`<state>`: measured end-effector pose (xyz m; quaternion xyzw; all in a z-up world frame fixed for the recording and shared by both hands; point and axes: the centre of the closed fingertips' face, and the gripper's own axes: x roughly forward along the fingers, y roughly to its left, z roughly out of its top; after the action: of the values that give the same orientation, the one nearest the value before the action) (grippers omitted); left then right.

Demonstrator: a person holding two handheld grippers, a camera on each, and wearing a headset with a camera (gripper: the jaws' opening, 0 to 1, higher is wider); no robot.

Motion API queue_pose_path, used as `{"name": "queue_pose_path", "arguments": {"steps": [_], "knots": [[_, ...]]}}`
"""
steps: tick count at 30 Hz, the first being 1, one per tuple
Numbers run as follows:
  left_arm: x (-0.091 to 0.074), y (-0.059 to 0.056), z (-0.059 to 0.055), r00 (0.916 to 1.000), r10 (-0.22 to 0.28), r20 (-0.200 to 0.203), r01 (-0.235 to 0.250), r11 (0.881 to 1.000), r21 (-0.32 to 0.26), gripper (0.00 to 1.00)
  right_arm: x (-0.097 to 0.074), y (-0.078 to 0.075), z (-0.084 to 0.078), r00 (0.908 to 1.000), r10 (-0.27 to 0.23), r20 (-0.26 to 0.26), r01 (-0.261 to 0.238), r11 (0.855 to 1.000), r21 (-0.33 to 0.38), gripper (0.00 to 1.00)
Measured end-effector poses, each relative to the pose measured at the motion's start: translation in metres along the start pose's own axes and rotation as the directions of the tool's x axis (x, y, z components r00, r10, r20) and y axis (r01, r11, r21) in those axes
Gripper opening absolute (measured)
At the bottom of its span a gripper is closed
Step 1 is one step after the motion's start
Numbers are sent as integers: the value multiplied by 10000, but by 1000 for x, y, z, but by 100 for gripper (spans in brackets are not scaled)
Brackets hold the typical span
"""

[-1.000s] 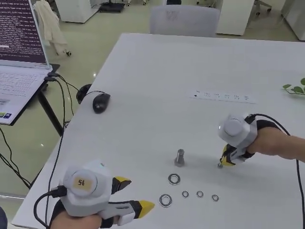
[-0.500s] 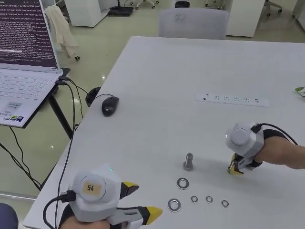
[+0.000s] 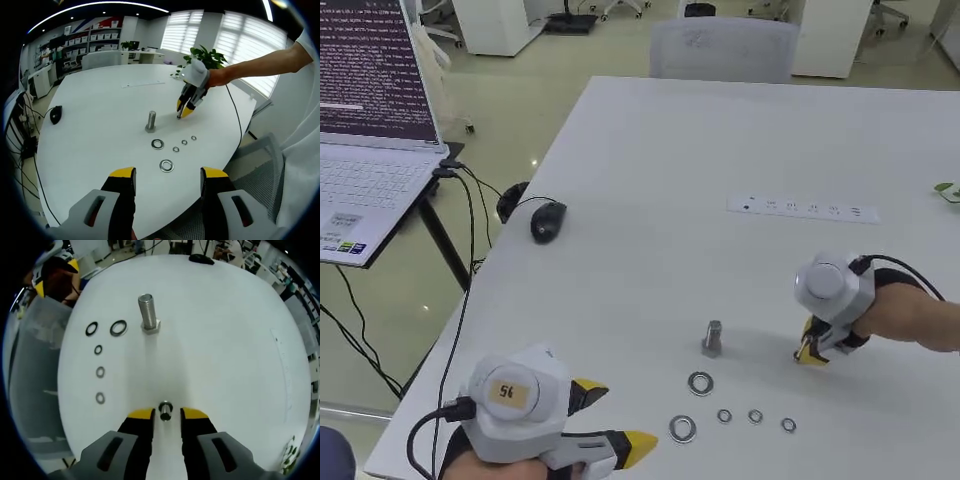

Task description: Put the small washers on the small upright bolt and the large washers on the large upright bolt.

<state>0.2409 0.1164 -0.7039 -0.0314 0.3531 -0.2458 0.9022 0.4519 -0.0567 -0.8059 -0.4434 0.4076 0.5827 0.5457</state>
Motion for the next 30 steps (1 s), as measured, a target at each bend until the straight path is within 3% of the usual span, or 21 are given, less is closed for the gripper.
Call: {"name": "queue_pose_path", "arguments": {"steps": [5, 11, 17, 19, 24, 30], "knots": [[0, -1, 2, 10000, -21, 47, 21, 10000, -4, 51, -6, 0, 2, 9998, 0, 214, -4, 9998, 217, 25], [1, -1, 3, 10000, -56, 80, 56, 10000, 6, 51, -21, -3, 0, 9974, -345, 635, 303, 9974, 654, 28], [2, -3, 5, 9999, -123, 120, 123, 9999, 31, 51, -46, 2, -1, 9837, -747, 1635, 456, 9835, 1753, 30], [3, -3, 5, 9998, -149, 126, 148, 9999, 40, 51, -53, 5, -1, 9734, -910, 2103, 455, 9762, 2118, 30], [4, -7, 5, 9997, -217, 117, 216, 9997, 93, 51, -60, 26, -11, 9587, -907, 2694, 112, 9590, 2830, 30], [5, -10, 6, 9995, -284, 133, 282, 9995, 151, 51, -47, 57, -22, 9579, -689, 2786, -252, 9468, 3210, 29]]}}
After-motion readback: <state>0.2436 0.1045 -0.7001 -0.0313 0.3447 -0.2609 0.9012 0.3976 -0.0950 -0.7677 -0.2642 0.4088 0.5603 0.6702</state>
